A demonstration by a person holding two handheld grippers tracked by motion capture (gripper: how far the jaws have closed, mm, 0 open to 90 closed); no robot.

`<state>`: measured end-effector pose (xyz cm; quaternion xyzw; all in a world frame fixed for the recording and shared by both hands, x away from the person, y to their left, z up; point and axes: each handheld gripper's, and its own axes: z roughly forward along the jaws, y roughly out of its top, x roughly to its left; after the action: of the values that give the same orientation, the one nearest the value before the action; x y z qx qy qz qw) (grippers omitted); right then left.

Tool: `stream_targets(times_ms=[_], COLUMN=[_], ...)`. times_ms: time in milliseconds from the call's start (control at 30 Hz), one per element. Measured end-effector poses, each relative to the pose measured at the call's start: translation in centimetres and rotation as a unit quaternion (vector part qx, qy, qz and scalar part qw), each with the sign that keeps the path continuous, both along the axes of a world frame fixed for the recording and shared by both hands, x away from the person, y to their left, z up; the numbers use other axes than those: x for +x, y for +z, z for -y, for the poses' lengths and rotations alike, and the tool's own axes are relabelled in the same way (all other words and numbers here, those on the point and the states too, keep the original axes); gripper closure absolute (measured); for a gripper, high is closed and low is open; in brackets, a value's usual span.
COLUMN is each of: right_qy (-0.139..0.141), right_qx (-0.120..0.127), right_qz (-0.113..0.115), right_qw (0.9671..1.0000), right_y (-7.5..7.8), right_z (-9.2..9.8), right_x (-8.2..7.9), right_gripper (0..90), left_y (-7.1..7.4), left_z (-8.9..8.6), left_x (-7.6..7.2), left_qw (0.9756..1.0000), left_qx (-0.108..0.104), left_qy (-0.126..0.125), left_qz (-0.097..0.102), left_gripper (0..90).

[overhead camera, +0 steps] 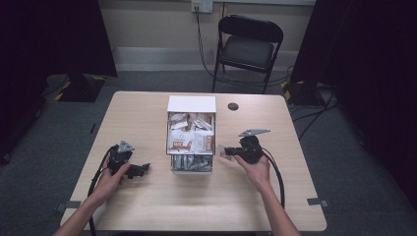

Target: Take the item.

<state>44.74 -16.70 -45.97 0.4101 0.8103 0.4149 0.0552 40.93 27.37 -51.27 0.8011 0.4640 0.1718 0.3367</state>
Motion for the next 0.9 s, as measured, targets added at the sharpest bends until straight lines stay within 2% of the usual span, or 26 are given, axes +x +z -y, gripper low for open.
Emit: stream_targets(times_ms=[167,233,300,367,633,900], right_qy=[-0.002,-0.002,-0.002,-0.007,-0.019,-0.025], right_qx=[0.002,-0.011,-0.013,-0.006,-0.011,-0.019], right_qz=[-0.002,0.004,0.007,0.003,-0.006,-0.002], right_qw=[1.0,0.9999,0.9999,1.0,0.9997,0.9995], right_y=[-0.7,-1.3,-1.5,-1.8,-2.9,-3.3], right_z=[-0.1,-0.4,-0.4,-0.4,-0.2,-0.6], right_x=[0.1,0.1,0.2,0.5,0.9,1.1], right_gripper=[90.0,90.0,90.0,90.0,89.8,87.6], left_y=[0.0,0.0,0.0,0.0,0.0,0.0], left_z=[0.0,0.0,0.0,0.0,0.0,0.0], left_x=[0.0,0.0,0.0,0.0,0.0,0.0], left_qw=[1.0,1.0,1.0,1.0,1.0,1.0], left_qx=[0.0,0.0,0.0,0.0,0.0,0.0], left_qy=[0.0,0.0,0.0,0.0,0.0,0.0], left_qz=[0.0,0.0,0.0,0.0,-0.001,0.0], left_gripper=[0.0,0.0,0.0,0.0,0.0,0.0])
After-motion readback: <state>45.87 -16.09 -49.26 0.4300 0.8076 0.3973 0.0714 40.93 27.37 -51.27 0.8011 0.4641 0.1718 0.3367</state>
